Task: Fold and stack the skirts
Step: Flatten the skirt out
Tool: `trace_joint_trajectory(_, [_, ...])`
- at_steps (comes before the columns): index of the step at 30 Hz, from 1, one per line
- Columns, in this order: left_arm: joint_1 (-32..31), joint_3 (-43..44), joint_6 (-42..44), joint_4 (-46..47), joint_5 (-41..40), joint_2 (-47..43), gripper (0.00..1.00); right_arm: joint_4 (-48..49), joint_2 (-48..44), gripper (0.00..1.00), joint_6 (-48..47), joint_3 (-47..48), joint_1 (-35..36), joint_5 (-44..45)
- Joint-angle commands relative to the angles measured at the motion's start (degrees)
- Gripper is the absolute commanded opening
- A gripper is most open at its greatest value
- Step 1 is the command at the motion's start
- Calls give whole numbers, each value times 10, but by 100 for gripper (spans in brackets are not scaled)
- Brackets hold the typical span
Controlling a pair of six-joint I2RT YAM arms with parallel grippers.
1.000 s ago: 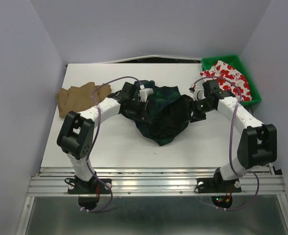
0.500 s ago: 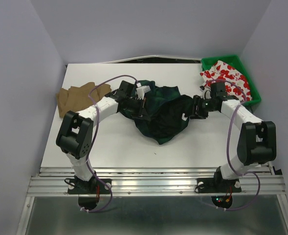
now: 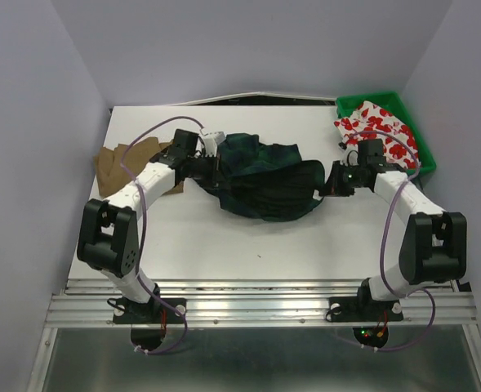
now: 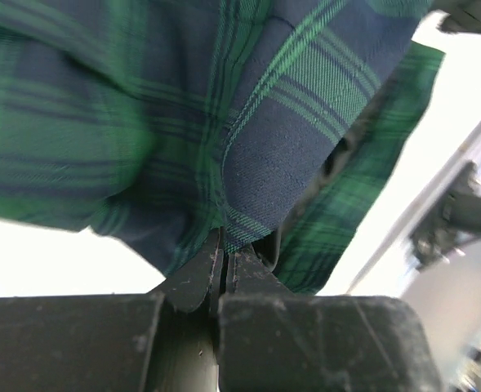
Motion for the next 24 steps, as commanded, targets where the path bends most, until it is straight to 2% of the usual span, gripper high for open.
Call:
trace_joint_trajectory(1, [10, -3, 56, -2, -50, -77, 0, -16, -46, 1, -83, -8, -4, 45])
trace_joint_trajectory(5, [10, -36, 88, 3, -158, -127, 2, -22, -52, 1, -129, -19, -4, 95])
trace_joint_trajectory(6, [10, -48, 119, -12, -204, -131, 6, -24, -49, 1, -136, -19, -4, 105])
trace_joint_trajectory(8, [10, -50, 141, -27, -216, -127, 14, -26, -45, 1, -136, -14, -4, 102])
trace_joint_trajectory(9, [10, -44, 164, -46, -210, -115, 24, -27, -43, 1, -133, -11, -4, 89])
trace_joint_trajectory(11, [5, -33, 182, -65, -183, -101, 35, -33, -36, 1, -128, 0, -4, 74])
trace_joint_trajectory(12, [-5, -21, 195, -73, -175, -91, 46, -34, -34, 1, -126, 3, 3, 54])
trace_joint_trajectory(13, [-13, -15, 202, -74, -173, -87, 53, -39, -29, 1, -122, 8, 14, 44])
trace_joint_trajectory(15, [-32, 7, 215, -72, -180, -83, 60, -42, -26, 1, -119, 10, 25, 16])
trace_joint_trajectory(19, [-104, 37, 235, -67, -222, -72, 62, -41, -25, 1, -105, 10, 56, -9])
trace_joint_trajectory(24, [-142, 43, 237, -52, -273, -65, 63, -51, -22, 1, -108, 16, 61, -21])
